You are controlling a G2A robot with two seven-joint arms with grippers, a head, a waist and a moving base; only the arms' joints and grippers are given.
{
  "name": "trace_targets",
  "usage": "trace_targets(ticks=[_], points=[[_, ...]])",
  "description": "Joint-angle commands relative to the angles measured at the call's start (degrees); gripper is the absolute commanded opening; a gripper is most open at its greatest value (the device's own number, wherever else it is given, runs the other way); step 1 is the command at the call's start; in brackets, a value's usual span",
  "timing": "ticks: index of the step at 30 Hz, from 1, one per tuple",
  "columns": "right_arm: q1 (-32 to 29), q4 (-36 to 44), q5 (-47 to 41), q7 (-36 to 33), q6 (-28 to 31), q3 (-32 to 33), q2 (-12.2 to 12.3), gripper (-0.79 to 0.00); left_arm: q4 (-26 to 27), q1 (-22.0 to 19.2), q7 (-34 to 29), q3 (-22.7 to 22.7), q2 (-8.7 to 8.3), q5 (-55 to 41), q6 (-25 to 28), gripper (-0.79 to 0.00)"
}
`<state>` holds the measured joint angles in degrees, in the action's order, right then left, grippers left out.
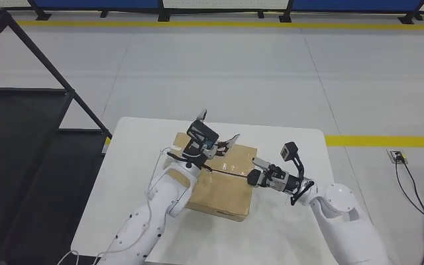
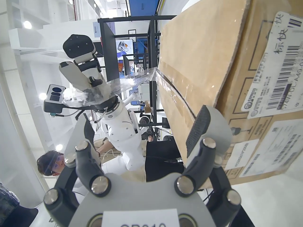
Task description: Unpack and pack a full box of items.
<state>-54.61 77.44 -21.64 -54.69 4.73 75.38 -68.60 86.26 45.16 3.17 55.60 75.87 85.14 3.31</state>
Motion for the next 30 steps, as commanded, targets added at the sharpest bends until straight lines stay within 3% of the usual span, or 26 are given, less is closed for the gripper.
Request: trace_targets(ticks=[1, 30], points=[[-0.3, 0.1, -0.2, 0.0, 0.2, 0.2, 0.1, 0.0, -1.3, -0.9, -0.7, -1.1, 0.41, 0.6, 0.1, 0.0], [-14.2, 5.6, -9.8, -1.1, 11.4, 10.9, 2.2, 0.0, -15.9, -8.7, -1.1, -13.5, 7.37, 4.1, -0.9, 0.0]])
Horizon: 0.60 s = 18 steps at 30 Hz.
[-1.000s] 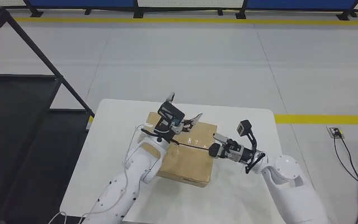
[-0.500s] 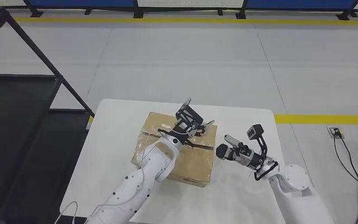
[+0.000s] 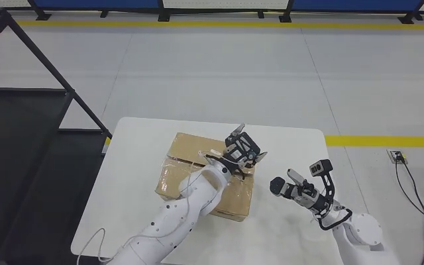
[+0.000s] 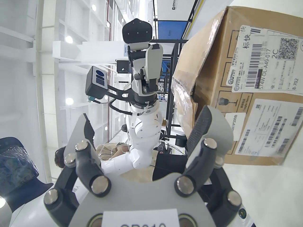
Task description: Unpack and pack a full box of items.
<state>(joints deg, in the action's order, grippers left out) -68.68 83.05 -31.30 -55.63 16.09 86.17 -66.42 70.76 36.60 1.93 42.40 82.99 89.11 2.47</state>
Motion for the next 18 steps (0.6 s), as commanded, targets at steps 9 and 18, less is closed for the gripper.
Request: trace_targets(ticks=[9, 18], points=[[0.6, 0.4, 0.4, -7.6, 5.1, -0.7, 0.5, 0.0, 6.5, 2.0, 4.8, 4.9, -0.2, 2.0, -2.7, 0.0], [-3.6, 7.6, 8.7, -1.8, 13.9, -1.0, 0.5, 0.0, 32.5, 21.2, 6.4, 31.7, -6.37, 5.4, 4.1, 0.0]])
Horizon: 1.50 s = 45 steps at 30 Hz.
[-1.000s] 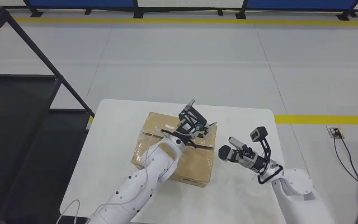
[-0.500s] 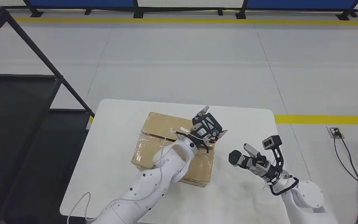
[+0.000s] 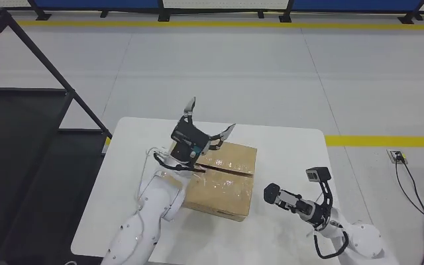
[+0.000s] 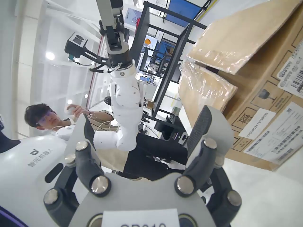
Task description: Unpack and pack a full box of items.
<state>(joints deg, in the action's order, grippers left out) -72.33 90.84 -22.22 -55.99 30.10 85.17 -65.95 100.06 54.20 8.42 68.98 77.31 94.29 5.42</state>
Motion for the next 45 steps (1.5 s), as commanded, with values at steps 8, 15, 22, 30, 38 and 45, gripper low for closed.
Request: trace_targets(ticks=[8, 15, 22, 30, 38, 45], points=[[0.0, 1.7, 4.5, 2.2, 0.7, -0.8, -0.1, 0.0, 7.1, 17.6, 1.2, 21.4, -2.56, -5.1, 2.7, 0.0], [-8.5, 18.7, 53.9, 27.2, -1.3, -5.3, -1.1, 0.0, 5.0, 19.9, 2.3, 22.3, -2.7, -8.4, 3.9, 0.0], [-8.5, 18.7, 53.9, 27.2, -1.3, -5.3, -1.1, 0.0, 4.8, 19.1, 3.0, 20.9, -2.66, -9.2, 4.7, 0.0], [-10.9, 24.4, 84.2, 32.5, -5.8, -8.8, -0.9, 0.0, 4.8, 19.1, 3.0, 20.9, -2.66, -9.2, 4.7, 0.0], [-15.1, 25.1, 114.4, 43.1, -31.9, -20.5, -2.5, 0.0, 4.8, 19.1, 3.0, 20.9, -2.66, -9.2, 4.7, 0.0], [-13.0, 22.6, 121.9, 44.2, -43.9, -25.9, -4.2, -0.406, 4.8, 19.1, 3.0, 20.9, -2.66, -9.2, 4.7, 0.0]])
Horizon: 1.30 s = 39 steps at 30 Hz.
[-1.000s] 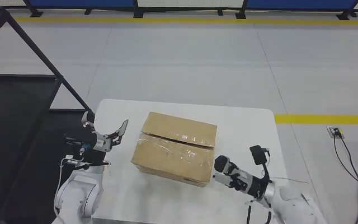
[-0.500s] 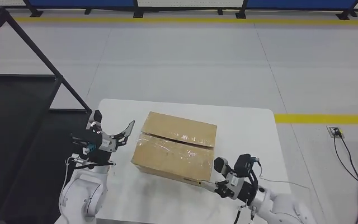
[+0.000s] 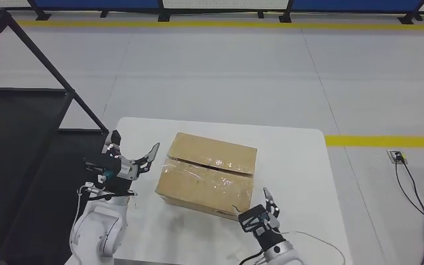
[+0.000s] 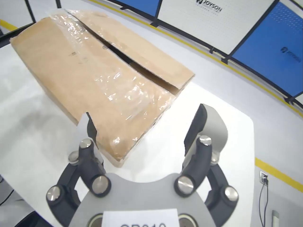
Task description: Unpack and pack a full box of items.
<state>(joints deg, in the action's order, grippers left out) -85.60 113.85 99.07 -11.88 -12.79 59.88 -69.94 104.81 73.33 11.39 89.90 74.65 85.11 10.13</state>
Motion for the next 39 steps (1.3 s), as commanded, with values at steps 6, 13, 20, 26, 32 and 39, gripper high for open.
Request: trace_targets(ticks=[6, 13, 20, 26, 32, 39], points=[[2.3, -1.7, 2.6, -4.4, -2.7, -2.4, -1.1, -0.394, 0.0, 0.0, 0.0, 0.0, 0.0, 0.0, 0.0, 0.0], [3.6, -2.1, 3.9, -5.9, -3.9, -3.3, -2.0, -0.4, 0.0, 0.0, 0.0, 0.0, 0.0, 0.0, 0.0, 0.0], [3.8, -2.6, 2.8, -4.9, -4.9, -3.2, -2.8, -0.483, 0.0, 0.0, 0.0, 0.0, 0.0, 0.0, 0.0, 0.0], [4.0, -2.8, 2.5, -5.2, -5.3, -2.8, -3.3, -0.656, 0.0, 0.0, 0.0, 0.0, 0.0, 0.0, 0.0, 0.0], [4.2, -2.5, 0.4, -5.9, -3.9, -2.1, -3.7, -0.751, 0.0, 0.0, 0.0, 0.0, 0.0, 0.0, 0.0, 0.0], [3.7, -0.8, -7.5, -0.2, -2.6, 0.0, -4.2, -0.785, 0.0, 0.0, 0.0, 0.0, 0.0, 0.0, 0.0, 0.0]])
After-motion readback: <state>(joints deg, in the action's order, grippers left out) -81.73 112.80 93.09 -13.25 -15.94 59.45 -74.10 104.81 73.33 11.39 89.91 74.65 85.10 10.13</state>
